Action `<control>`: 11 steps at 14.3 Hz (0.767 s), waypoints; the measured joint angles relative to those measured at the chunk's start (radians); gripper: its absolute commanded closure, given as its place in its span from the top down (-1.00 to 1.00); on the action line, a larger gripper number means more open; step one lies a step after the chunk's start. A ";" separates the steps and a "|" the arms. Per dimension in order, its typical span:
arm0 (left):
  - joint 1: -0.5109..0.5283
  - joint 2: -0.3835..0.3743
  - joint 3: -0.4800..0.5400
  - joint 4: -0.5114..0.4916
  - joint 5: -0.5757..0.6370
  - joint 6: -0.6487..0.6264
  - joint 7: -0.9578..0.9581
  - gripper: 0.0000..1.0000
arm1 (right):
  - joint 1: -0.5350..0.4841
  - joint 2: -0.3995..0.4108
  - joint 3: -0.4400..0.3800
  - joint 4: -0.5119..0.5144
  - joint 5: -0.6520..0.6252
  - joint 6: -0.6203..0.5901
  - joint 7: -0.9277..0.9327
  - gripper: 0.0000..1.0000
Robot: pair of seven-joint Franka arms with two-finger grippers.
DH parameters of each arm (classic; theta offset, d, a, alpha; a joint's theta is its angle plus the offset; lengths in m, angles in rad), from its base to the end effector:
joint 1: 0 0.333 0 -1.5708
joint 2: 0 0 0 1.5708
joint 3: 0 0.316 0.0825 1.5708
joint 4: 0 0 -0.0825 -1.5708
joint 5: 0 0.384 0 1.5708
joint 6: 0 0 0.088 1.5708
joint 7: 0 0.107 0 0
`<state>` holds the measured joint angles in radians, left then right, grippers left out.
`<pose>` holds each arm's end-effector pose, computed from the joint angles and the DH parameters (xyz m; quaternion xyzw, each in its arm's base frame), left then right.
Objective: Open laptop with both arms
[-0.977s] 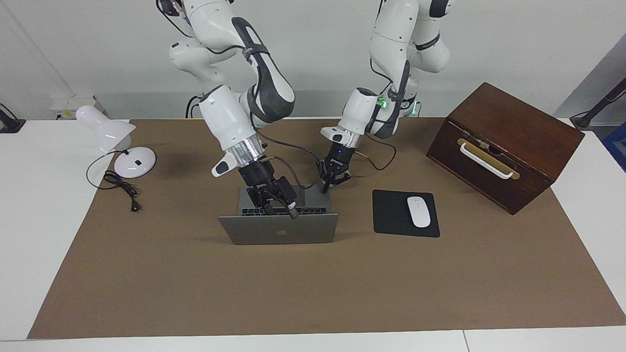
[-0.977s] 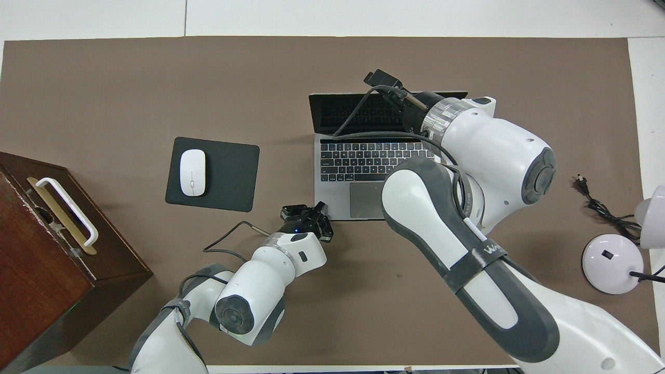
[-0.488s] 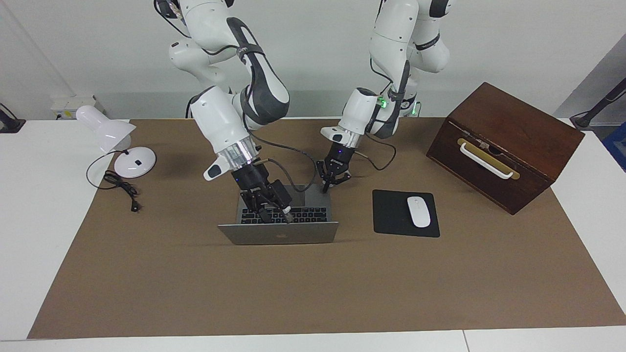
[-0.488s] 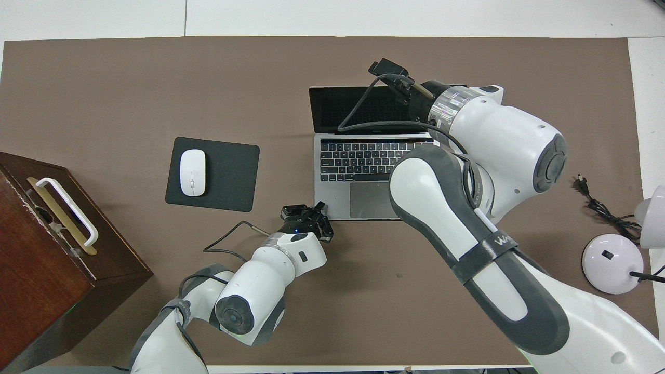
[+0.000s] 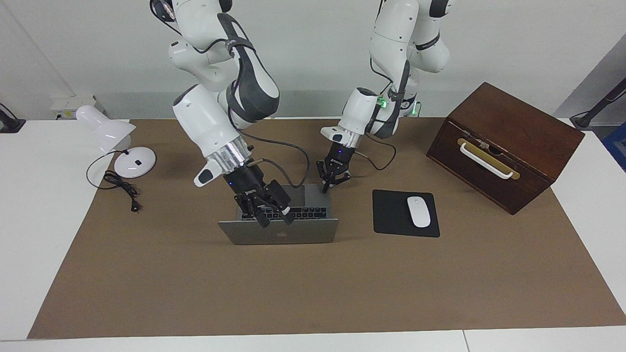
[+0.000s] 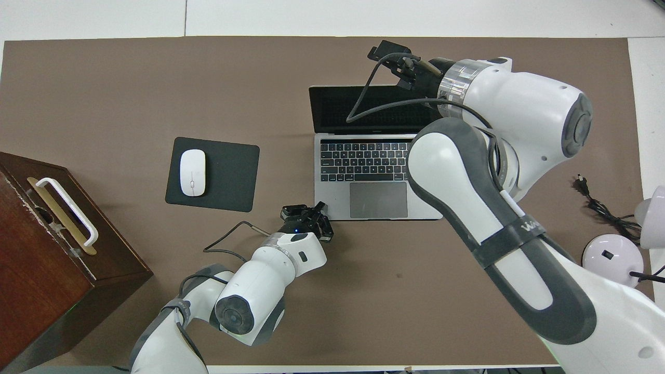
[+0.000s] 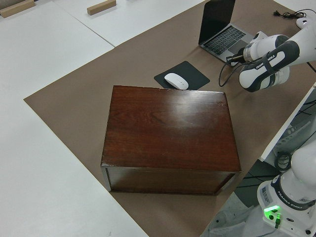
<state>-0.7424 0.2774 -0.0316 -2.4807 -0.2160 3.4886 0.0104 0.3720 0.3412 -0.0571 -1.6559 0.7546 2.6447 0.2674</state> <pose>0.3901 -0.3455 0.2669 0.9000 -0.2534 0.3270 0.1375 0.6686 0.2042 0.4814 -0.8898 0.2257 -0.2103 0.3362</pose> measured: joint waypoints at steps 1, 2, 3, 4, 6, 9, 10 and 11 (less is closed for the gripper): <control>0.000 0.000 0.000 0.000 0.000 0.000 0.000 -1.00 | -0.013 0.006 0.000 0.023 -0.010 -0.036 0.000 1.00; 0.000 0.000 0.000 0.000 0.000 0.000 -0.001 -1.00 | -0.024 0.012 -0.001 0.044 -0.024 -0.070 0.001 1.00; 0.000 0.001 0.000 0.002 0.000 0.000 -0.002 -1.00 | -0.032 0.018 -0.001 0.064 -0.047 -0.101 0.009 1.00; 0.000 0.003 0.000 0.004 0.000 0.000 -0.004 -1.00 | -0.039 0.024 -0.001 0.085 -0.076 -0.135 0.027 1.00; 0.001 0.007 0.000 0.009 0.000 0.000 -0.018 -1.00 | -0.053 0.034 -0.002 0.130 -0.127 -0.207 0.064 1.00; 0.001 0.018 0.000 0.028 0.000 0.000 -0.057 -1.00 | -0.088 0.045 -0.003 0.208 -0.171 -0.337 0.075 1.00; 0.001 0.021 0.000 0.035 0.000 -0.001 -0.067 -1.00 | -0.101 0.047 -0.003 0.232 -0.193 -0.388 0.075 1.00; 0.001 0.023 0.000 0.040 0.000 -0.002 -0.076 -1.00 | -0.115 0.048 -0.004 0.256 -0.214 -0.444 0.076 1.00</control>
<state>-0.7412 0.3000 -0.0312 -2.4404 -0.2162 3.4868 -0.0658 0.2567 0.3888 -0.0607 -1.3995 0.5410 2.2010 0.3430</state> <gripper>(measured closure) 0.991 0.000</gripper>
